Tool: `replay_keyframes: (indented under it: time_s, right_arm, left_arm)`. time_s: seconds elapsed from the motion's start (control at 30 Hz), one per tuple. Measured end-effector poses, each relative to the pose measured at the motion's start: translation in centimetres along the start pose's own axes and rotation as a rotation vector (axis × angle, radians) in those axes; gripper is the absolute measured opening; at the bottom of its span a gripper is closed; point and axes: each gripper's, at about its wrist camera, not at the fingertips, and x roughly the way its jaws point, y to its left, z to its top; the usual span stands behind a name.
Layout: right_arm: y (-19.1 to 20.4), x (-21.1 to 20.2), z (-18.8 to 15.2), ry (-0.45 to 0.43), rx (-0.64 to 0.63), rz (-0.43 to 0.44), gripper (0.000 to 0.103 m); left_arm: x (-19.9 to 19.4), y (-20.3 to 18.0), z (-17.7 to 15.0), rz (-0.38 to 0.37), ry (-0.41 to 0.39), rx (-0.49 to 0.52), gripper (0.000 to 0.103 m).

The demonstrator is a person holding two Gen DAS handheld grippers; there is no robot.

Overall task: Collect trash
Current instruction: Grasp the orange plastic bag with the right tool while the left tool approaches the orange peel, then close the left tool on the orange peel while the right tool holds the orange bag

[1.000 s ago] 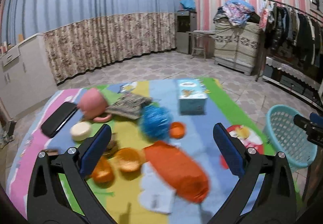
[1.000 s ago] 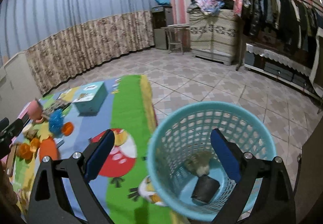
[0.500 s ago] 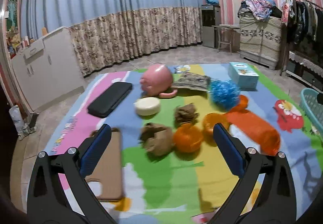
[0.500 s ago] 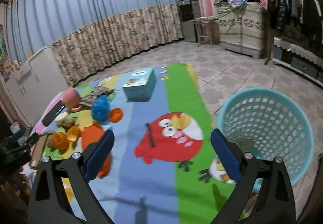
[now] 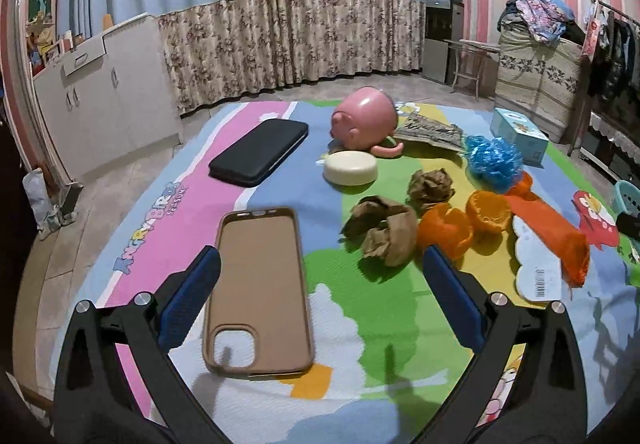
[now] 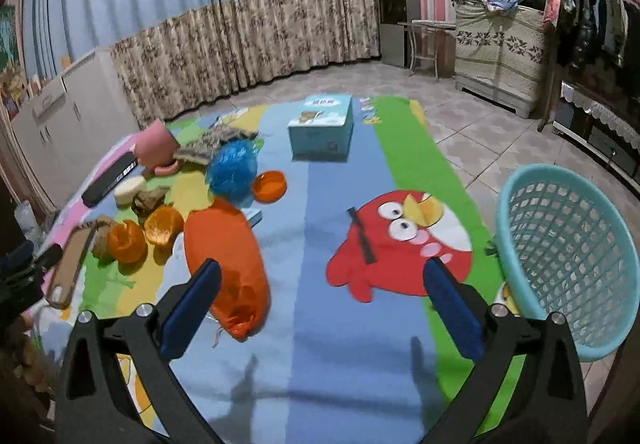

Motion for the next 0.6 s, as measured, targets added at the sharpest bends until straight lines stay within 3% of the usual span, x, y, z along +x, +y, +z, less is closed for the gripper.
replay_keyframes:
  time_s: [0.2,0.27,0.4,0.47,0.6]
  right_arm:
    - [2.2,2.5,-1.4,0.071,-0.075,0.016,0.095]
    - [2.8,3.3,-1.7,0.102,-0.100,0.036,0.076]
    - [3.1,4.2,-1.9,0.134,-0.099,0.080,0.053]
    - [3.1,4.2,-1.8,0.134,-0.101,0.112,0.031]
    - [3.1,3.7,-1.6,0.107,-0.117,0.126,0.022]
  left_arm:
    - [0.7,0.9,-0.4,-0.017,0.005,-0.038,0.097]
    - [0.8,1.1,-0.6,-0.012,0.004,-0.045,0.097]
    - [1.1,1.2,-0.5,-0.017,0.007,-0.055,0.097]
    - [1.2,1.2,-0.4,-0.022,0.007,-0.054,0.097]
    - [1.1,0.7,-0.2,-0.022,0.008,-0.041,0.097]
